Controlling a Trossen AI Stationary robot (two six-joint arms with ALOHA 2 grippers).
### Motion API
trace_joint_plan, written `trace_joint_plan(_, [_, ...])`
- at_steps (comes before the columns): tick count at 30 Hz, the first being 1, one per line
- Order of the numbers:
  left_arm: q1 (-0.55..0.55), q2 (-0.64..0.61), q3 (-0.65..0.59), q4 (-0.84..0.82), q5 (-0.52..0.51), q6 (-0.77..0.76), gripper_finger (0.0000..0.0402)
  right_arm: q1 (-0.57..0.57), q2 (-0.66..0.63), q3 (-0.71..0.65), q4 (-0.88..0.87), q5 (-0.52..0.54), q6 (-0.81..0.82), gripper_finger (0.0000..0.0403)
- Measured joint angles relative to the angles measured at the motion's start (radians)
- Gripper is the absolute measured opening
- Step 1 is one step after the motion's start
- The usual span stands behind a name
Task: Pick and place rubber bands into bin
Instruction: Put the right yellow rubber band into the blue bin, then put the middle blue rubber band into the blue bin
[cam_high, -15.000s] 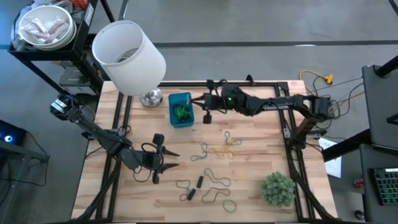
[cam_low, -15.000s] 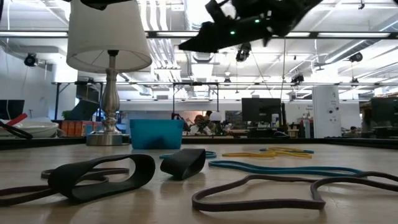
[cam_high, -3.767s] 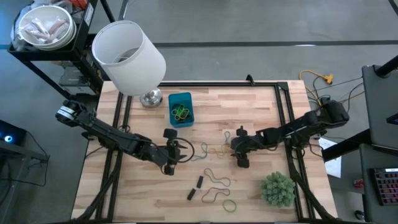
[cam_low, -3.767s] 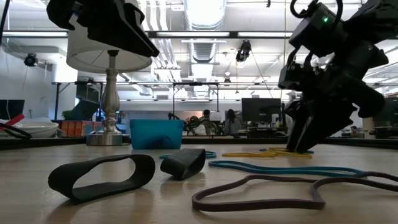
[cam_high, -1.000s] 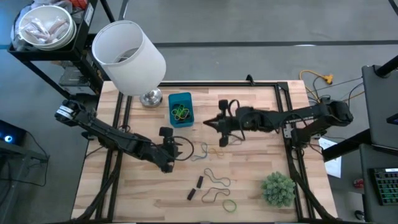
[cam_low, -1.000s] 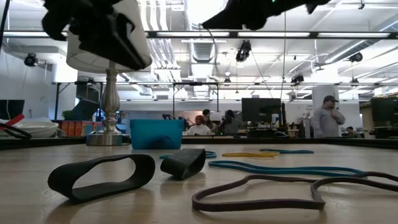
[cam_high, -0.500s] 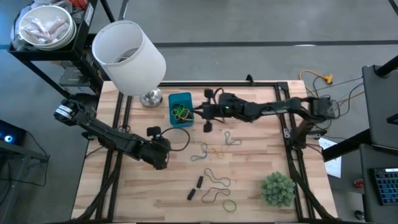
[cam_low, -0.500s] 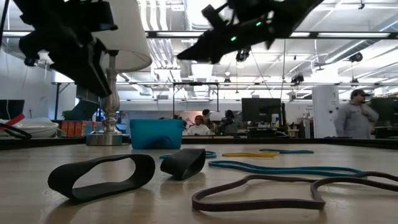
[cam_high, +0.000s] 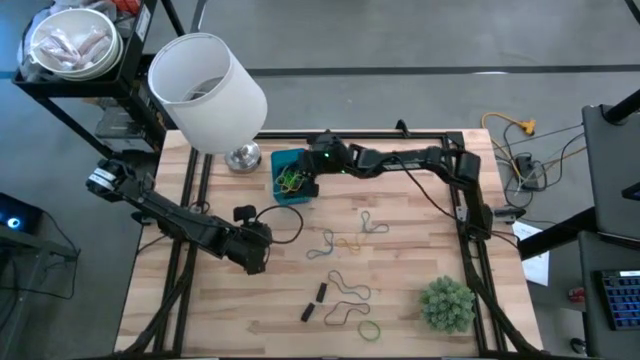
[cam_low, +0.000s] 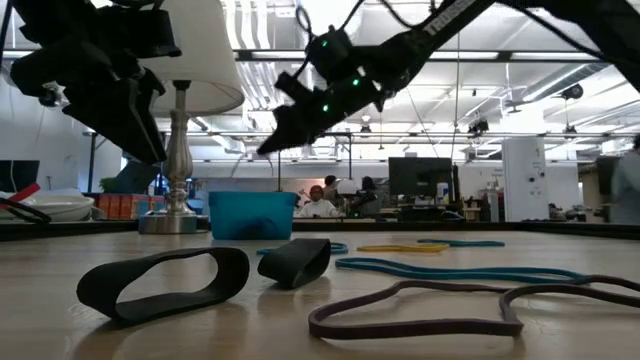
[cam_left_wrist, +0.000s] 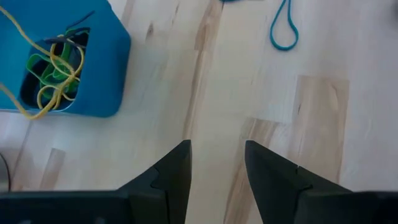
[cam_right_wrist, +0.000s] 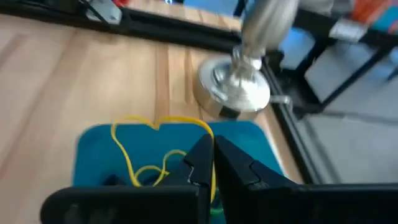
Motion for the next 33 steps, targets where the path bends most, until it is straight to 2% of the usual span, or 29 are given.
trace_joint_plan(3, [0.0, 0.0, 0.0, 0.002, 0.0, 0.0, 0.0135, -0.017, 0.03, 0.021, -0.035, -0.02, 0.054, 0.0008])
trace_joint_plan(8, [0.0, 0.0, 0.0, 0.008, 0.003, 0.0, 0.0135, -0.041, 0.044, 0.016, -0.076, -0.131, 0.1, 0.002])
trace_joint_plan(18, [0.0, 0.0, 0.0, 0.009, 0.003, 0.0, 0.0135, -0.047, 0.03, 0.007, -0.107, -0.157, 0.132, 0.0129])
trace_joint_plan(21, [0.0, 0.0, 0.0, 0.022, 0.003, 0.001, 0.0135, -0.047, 0.012, 0.007, -0.164, -0.156, 0.11, 0.0155])
trace_joint_plan(26, [-0.001, 0.0, -0.003, 0.069, 0.004, 0.013, 0.0135, -0.034, -0.072, 0.003, -0.327, -0.155, 0.066, 0.0172])
trace_joint_plan(33, [-0.001, 0.0, -0.011, 0.165, 0.022, 0.093, 0.0135, 0.034, -0.25, -0.054, -0.564, -0.152, 0.008, 0.0167])
